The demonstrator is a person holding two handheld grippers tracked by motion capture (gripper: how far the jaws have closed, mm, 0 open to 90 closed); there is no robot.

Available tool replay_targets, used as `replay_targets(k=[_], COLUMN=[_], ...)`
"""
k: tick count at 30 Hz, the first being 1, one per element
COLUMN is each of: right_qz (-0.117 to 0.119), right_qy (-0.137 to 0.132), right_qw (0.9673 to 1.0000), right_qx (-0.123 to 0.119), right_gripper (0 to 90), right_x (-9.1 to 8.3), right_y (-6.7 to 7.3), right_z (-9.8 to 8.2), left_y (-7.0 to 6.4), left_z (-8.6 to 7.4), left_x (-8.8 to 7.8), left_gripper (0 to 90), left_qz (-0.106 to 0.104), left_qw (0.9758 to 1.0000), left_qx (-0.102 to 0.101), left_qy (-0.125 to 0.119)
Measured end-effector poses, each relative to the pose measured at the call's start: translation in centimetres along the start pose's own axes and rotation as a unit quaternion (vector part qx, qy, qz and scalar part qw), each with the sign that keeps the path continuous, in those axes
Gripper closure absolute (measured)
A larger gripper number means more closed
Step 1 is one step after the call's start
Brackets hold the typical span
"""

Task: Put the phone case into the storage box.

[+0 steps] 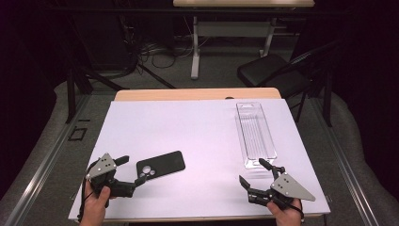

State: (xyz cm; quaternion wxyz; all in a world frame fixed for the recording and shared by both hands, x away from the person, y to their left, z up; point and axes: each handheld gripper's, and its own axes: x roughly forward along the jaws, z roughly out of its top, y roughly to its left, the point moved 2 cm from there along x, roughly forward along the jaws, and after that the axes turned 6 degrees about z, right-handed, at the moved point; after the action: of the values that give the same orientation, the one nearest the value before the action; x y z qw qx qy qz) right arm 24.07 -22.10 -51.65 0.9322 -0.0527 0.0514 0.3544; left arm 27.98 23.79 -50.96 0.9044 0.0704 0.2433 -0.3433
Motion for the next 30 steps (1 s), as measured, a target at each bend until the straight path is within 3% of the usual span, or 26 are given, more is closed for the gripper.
replay_targets(k=[8,11,14,19,22,27,30], right_qz=[0.001,0.0,-0.002,0.001,0.0,-0.002,-0.002], right_qy=[0.002,0.002,0.0,0.002,0.004,0.007,0.008], right_qw=[1.0,1.0,1.0,1.0,1.0,1.0,1.0], right_qx=[-0.005,-0.007,-0.001,-0.006,-0.006,-0.002,-0.003], right_gripper=[14.2,14.1,14.1,14.2,14.2,14.1,14.2], right_x=[-0.1,-0.2,-0.2,0.0,0.0,0.0,0.0], right_y=[0.1,0.1,0.0,0.1,0.1,0.0,0.0], right_z=[0.1,0.1,0.2,0.1,0.0,-0.1,-0.1], left_y=[0.1,0.3,0.8,1.4,2.0,2.6,2.9], left_z=[-0.1,0.0,0.4,0.7,0.9,1.4,2.1], left_x=[0.6,0.8,1.2,1.4,1.5,1.6,2.1], left_gripper=[2.6,2.0,2.0,0.6,0.6,0.6,0.6], left_qz=[-0.013,-0.015,-0.033,-0.032,-0.027,-0.024,-0.024], left_qw=[0.9994,0.999,0.9981,0.997,0.9944,0.9919,0.9881], left_qx=[0.005,-0.004,-0.017,0.001,0.012,0.013,0.02], left_qy=[0.033,0.041,0.05,0.071,0.101,0.124,0.151])
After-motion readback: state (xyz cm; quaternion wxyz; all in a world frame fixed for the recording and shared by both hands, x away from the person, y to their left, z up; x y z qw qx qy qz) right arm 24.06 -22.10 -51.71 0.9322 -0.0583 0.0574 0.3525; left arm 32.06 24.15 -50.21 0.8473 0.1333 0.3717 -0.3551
